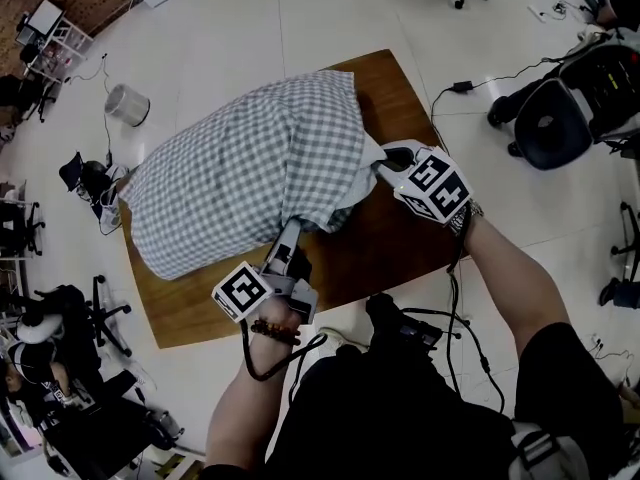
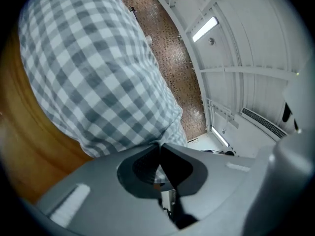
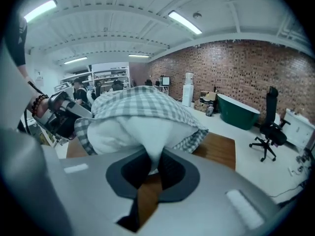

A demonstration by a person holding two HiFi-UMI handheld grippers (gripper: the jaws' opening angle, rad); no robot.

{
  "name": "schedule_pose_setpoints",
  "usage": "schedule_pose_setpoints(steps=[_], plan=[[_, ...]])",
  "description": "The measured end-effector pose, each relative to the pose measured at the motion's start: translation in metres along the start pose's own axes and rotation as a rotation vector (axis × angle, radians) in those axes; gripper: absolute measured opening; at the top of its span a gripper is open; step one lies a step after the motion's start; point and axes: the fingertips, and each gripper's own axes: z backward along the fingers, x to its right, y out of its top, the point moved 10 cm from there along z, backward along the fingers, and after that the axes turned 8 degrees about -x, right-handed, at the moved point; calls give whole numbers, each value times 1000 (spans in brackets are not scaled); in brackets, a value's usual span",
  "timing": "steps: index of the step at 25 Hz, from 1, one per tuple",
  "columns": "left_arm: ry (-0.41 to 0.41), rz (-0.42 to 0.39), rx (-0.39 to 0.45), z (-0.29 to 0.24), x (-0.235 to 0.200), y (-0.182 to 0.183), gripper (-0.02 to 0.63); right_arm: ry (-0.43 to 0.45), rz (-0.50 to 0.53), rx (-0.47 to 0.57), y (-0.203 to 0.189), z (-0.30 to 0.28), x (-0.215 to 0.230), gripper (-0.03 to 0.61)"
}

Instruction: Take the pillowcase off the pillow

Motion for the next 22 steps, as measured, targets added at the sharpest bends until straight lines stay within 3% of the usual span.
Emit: schedule_pose_setpoints(steps=[2,4,9,16,22], plan=[[-51,-37,30,19,-3,12,5,-32,-20,-10,5,3,-11,25],[-189,-127,69,18,-7,22,5,-61,-48,-19,0,9,-9,24],[-281,-189,139,15,-22,27,3,-105,-107,-42,-29,30,14,23],[-250,-185,176,29,-36,29,3,-146,-181,-63,-52,40,22,23],[-221,-176,150,33,-46,21,5,-151,-205,-86,-66,37,6,23]])
